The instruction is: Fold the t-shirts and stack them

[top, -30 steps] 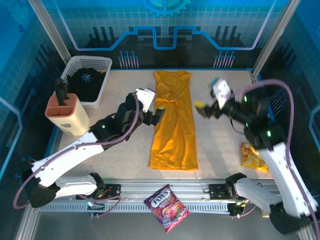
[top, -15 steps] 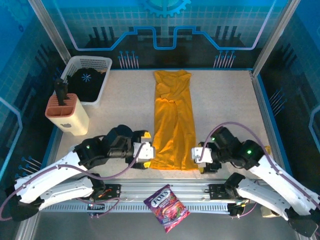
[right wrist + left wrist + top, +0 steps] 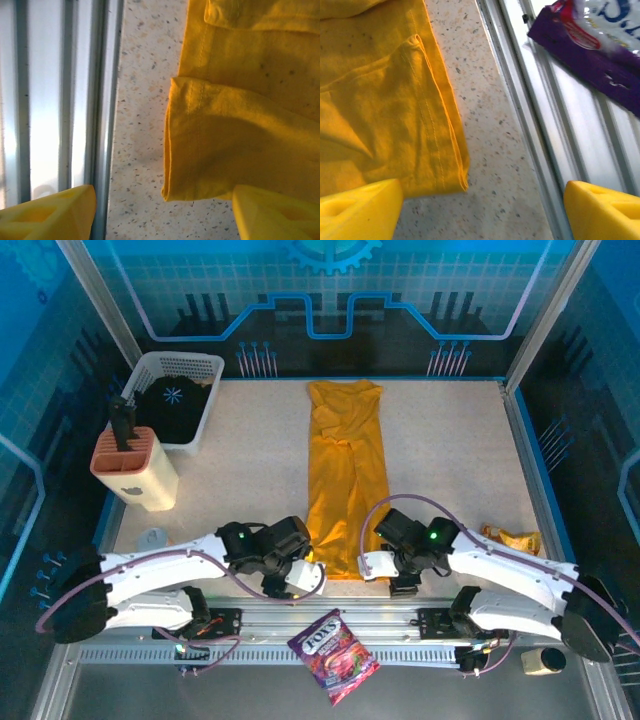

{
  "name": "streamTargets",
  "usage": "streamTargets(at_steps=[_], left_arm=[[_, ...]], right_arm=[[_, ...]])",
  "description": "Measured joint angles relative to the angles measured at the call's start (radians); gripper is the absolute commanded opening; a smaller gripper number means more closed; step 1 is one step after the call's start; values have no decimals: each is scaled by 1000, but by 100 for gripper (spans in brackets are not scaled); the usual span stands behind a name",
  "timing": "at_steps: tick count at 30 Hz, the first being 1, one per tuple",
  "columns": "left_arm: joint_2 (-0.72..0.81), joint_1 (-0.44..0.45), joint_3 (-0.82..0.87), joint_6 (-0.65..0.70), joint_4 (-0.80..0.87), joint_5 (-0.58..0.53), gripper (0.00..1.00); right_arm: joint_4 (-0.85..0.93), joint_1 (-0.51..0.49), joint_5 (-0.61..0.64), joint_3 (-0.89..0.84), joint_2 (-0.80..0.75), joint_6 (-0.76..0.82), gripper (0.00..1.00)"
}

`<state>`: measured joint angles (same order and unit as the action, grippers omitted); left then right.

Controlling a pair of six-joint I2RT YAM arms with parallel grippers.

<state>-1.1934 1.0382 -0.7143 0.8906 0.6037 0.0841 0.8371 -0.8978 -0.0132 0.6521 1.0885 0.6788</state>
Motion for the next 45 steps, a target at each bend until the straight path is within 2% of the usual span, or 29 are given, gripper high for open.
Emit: streamTargets(at_steps=[8, 13, 23, 25, 28, 33, 34, 37, 42, 45], left_arm=[[-135, 1, 0, 29, -98, -42, 76], [-196, -7, 0, 29, -151, -70, 74], [-283, -18, -1, 29, -178, -108, 70], [-287, -18, -2, 29, -176, -109, 65], [-300, -16, -11, 29, -156, -99, 47], [-351, -8, -70, -9, -90, -100, 3], [-364, -11, -85, -18, -86, -105, 0], [-376, -13, -100, -39, -101, -134, 0], [-348, -4, -86, -83, -110, -168, 0], [-278, 14, -72, -120, -94, -195, 0]], right_arm=[[-84, 0, 46, -39, 85, -25, 68], [-113, -1, 67, -46, 123, -29, 66], [-155, -4, 84, -34, 246, -46, 52], [-142, -6, 84, -21, 262, -48, 48], [-127, -7, 81, -9, 275, -51, 41], [-121, -11, 74, -10, 271, -54, 31], [-121, -11, 75, -10, 269, -54, 29], [-130, -11, 80, -18, 255, -55, 22], [-151, -13, 108, -37, 203, -49, 0], [-140, -26, 115, -40, 144, -43, 0]])
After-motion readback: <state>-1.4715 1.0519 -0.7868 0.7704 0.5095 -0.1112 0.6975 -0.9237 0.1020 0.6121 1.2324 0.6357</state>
